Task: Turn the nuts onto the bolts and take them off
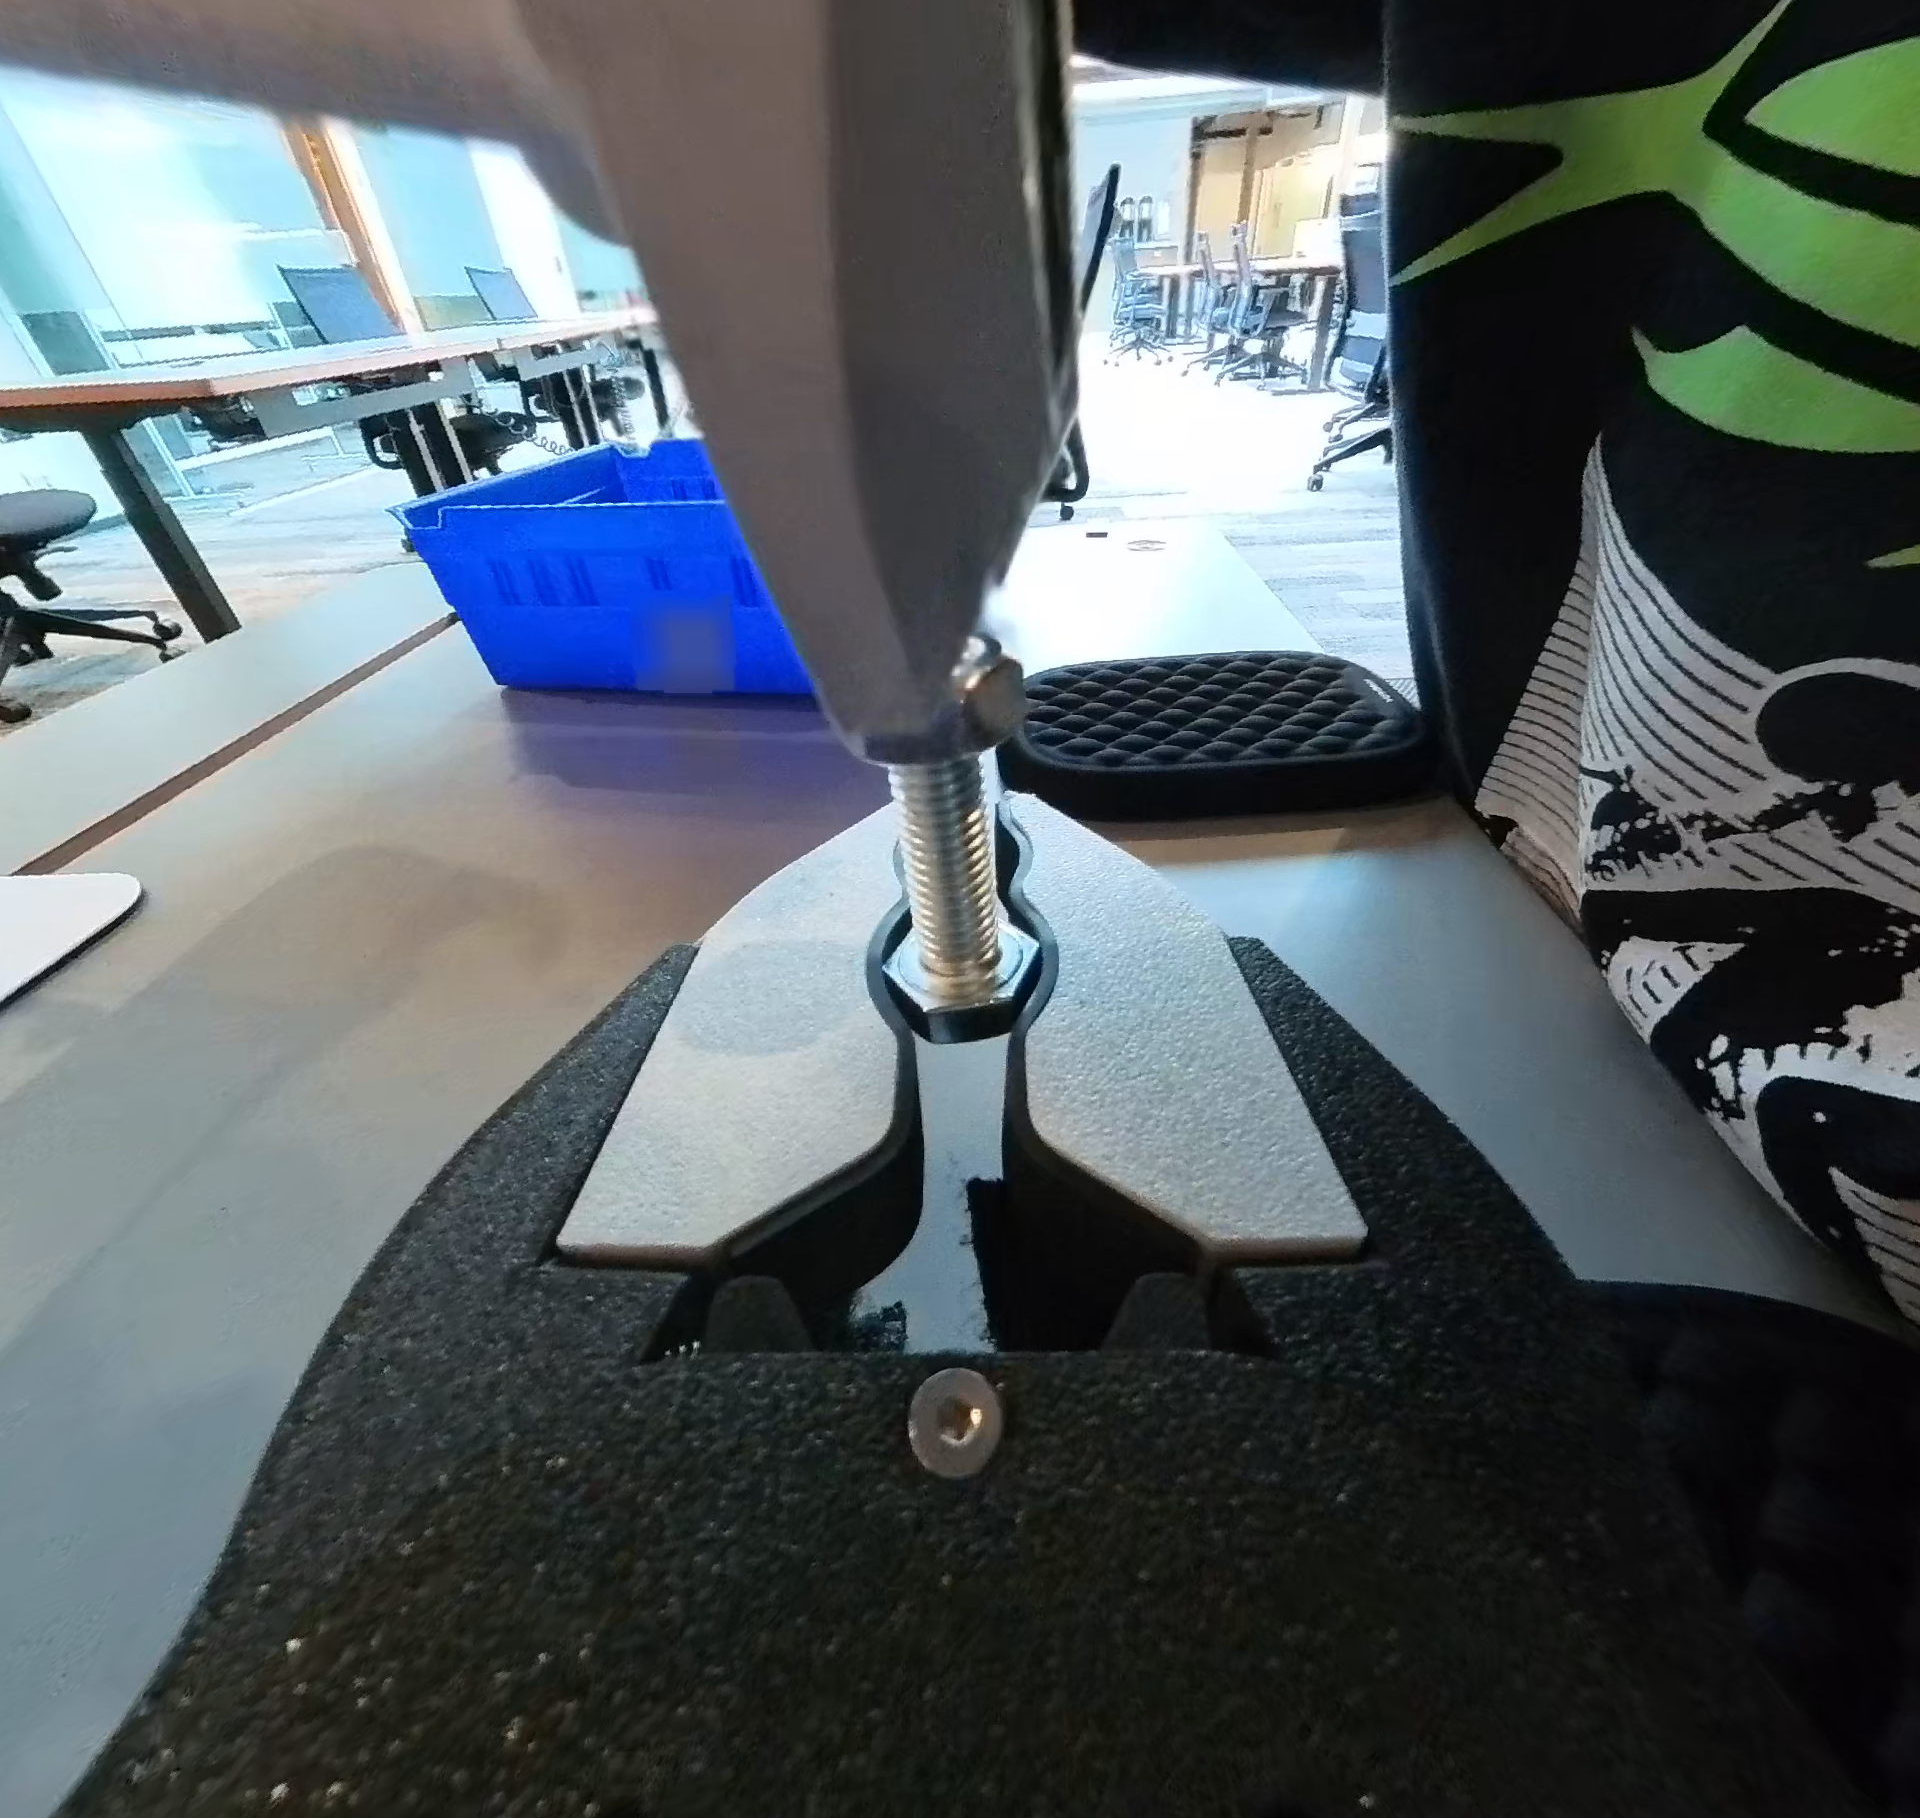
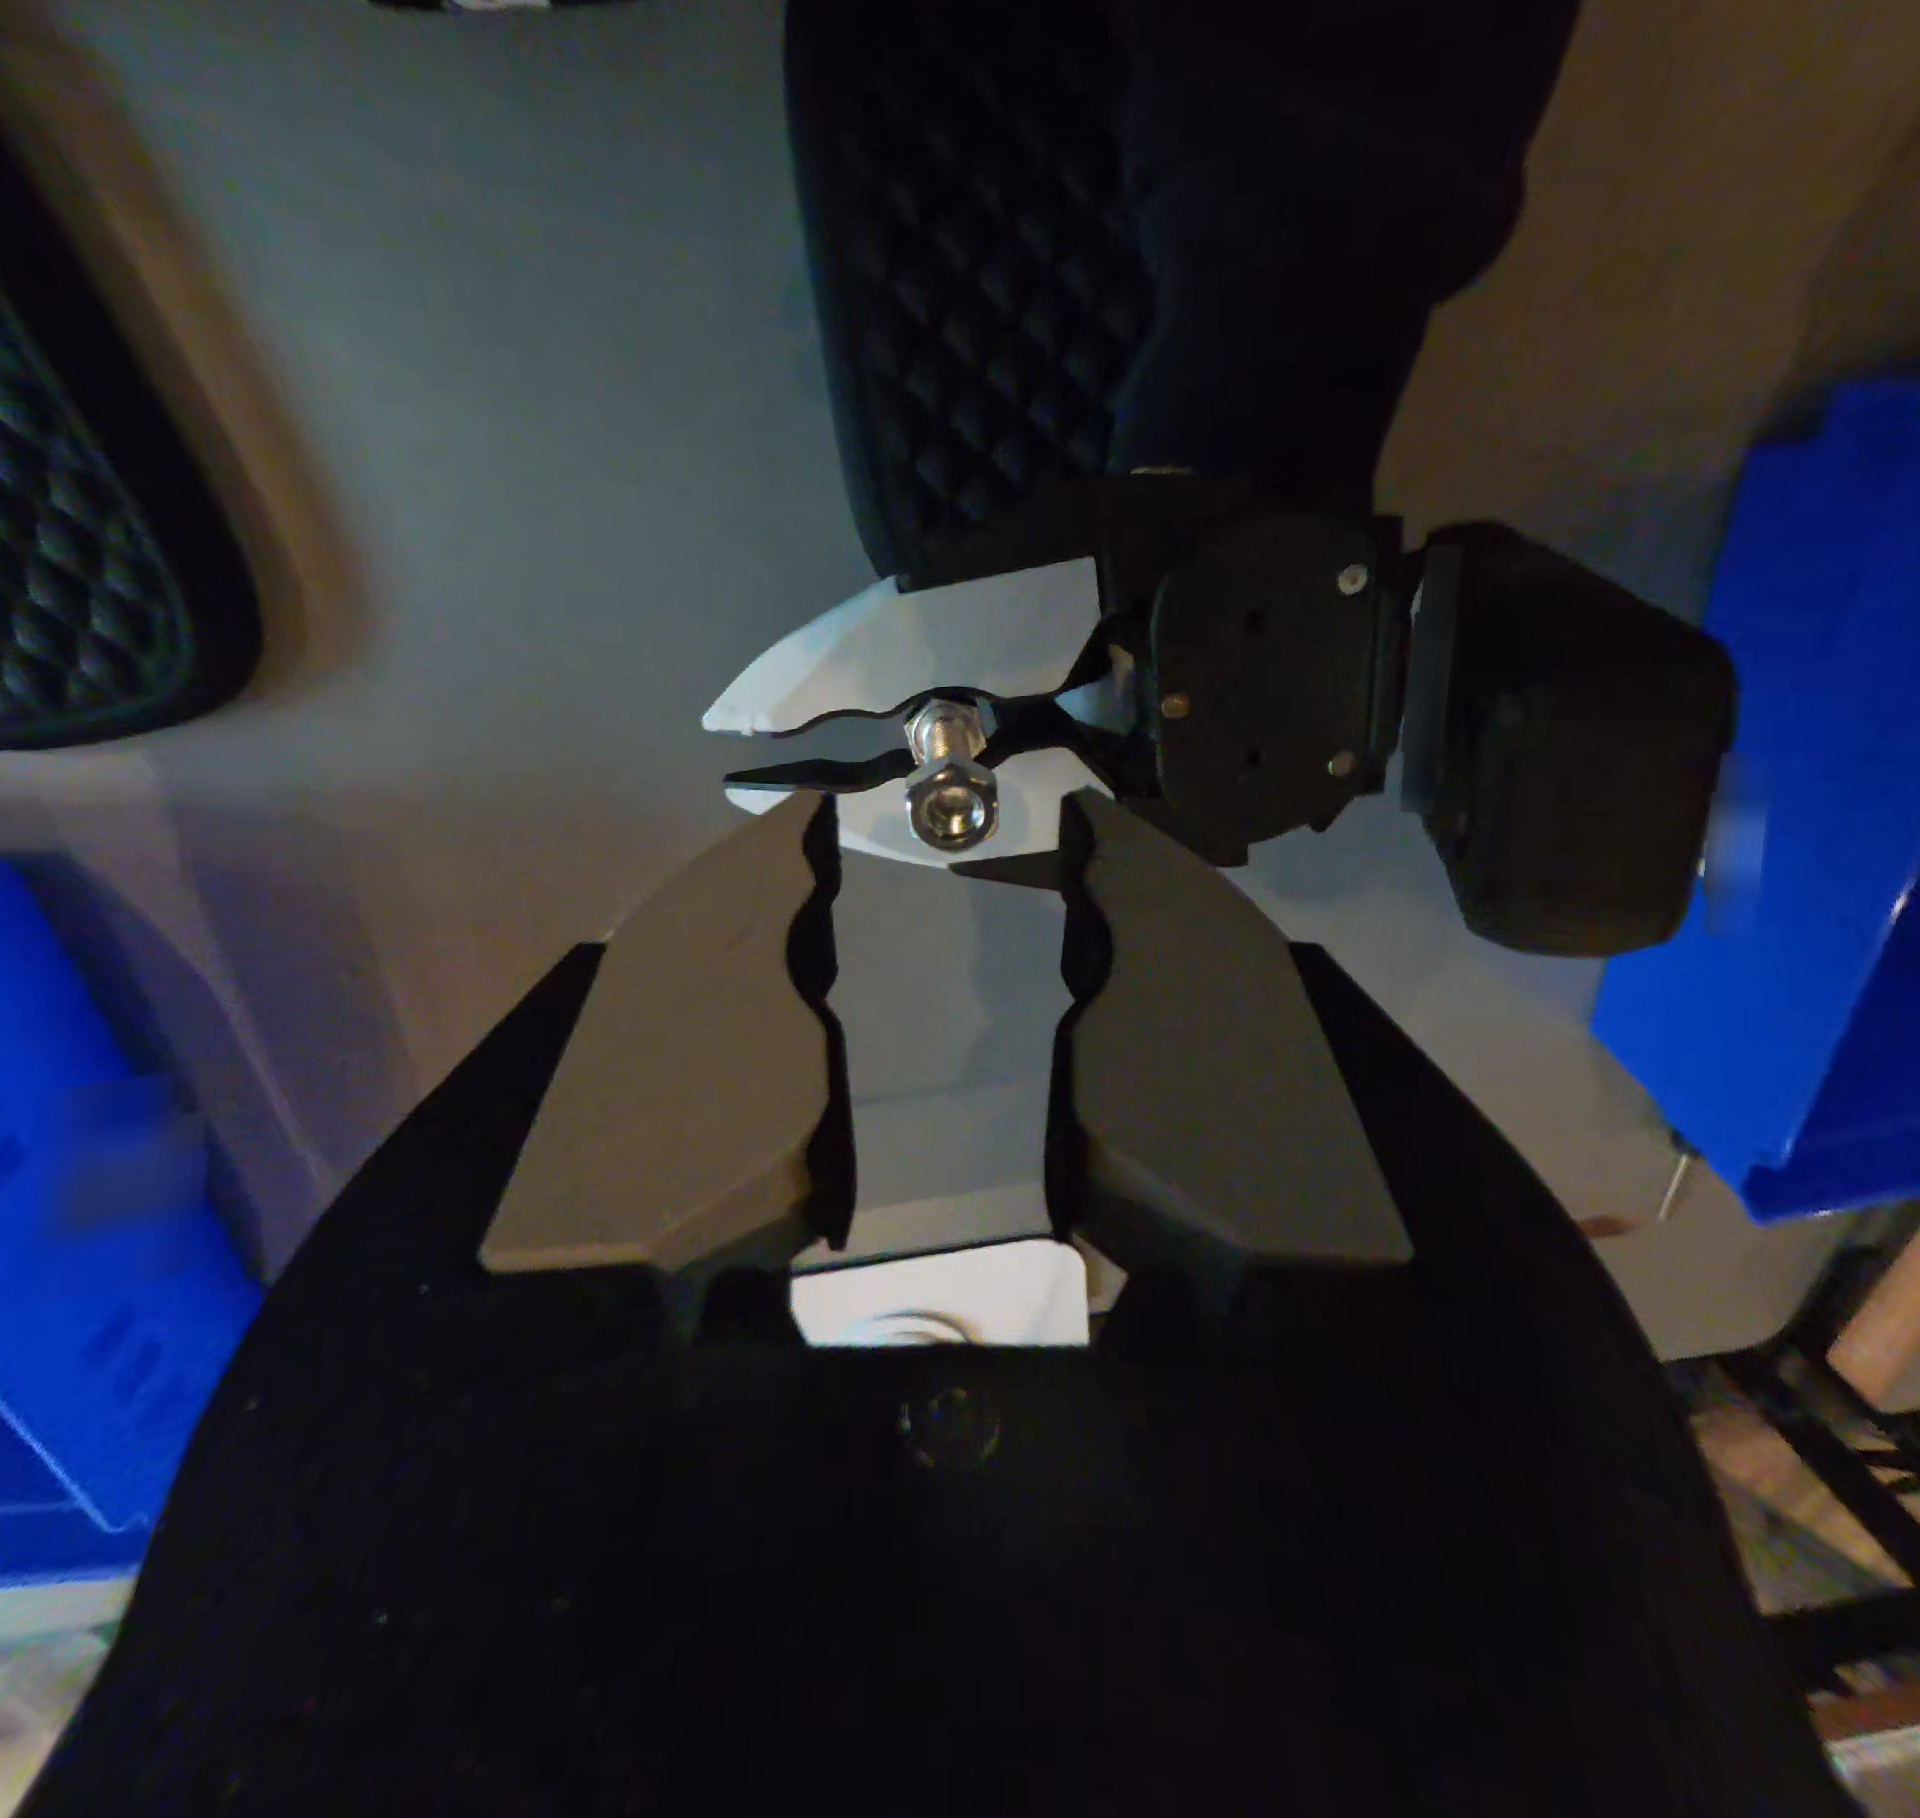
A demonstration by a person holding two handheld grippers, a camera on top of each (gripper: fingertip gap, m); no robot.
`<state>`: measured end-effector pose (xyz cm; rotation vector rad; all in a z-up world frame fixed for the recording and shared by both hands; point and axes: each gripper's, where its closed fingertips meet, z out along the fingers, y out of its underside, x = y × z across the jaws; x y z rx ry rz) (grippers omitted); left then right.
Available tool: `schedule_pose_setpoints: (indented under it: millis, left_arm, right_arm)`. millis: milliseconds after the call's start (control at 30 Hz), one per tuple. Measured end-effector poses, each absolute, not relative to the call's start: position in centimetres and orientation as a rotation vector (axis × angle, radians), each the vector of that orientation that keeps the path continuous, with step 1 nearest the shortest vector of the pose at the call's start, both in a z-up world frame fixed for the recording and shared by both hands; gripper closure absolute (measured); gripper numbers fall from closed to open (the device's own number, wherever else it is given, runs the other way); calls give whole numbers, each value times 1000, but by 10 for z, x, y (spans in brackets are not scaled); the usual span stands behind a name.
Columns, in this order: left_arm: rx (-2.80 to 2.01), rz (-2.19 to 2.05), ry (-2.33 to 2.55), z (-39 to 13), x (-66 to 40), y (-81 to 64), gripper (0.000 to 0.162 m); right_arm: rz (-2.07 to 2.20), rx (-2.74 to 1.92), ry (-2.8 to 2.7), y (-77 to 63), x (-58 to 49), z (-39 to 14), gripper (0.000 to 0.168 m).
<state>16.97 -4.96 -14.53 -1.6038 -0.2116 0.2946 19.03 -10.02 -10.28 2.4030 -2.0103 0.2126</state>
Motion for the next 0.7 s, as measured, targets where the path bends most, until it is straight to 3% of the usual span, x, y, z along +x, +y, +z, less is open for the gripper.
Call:
schedule_pose_setpoints:
  millis: [200,400,533,633,700]
  left_arm:
    - [-1609,302,-214,-146,169,-49,151]
    - [-1602,313,-229,-145,167,-51,151]
    - [-1615,320,-230,-147,166,-50,151]
    - [-1620,319,-229,-147,166,-49,151]
    - [-1607,319,-225,-146,167,-50,151]
  right_arm:
    - [178,2417,-2029,-101,190,-111,151]
    - [133,1947,-2415,-102,187,-111,152]
    - [98,1278,-2864,-101,186,-112,152]
    - [139,1137,-2950,-101,186,-112,152]
    - [201,1170,-2939,-106,188,-111,134]
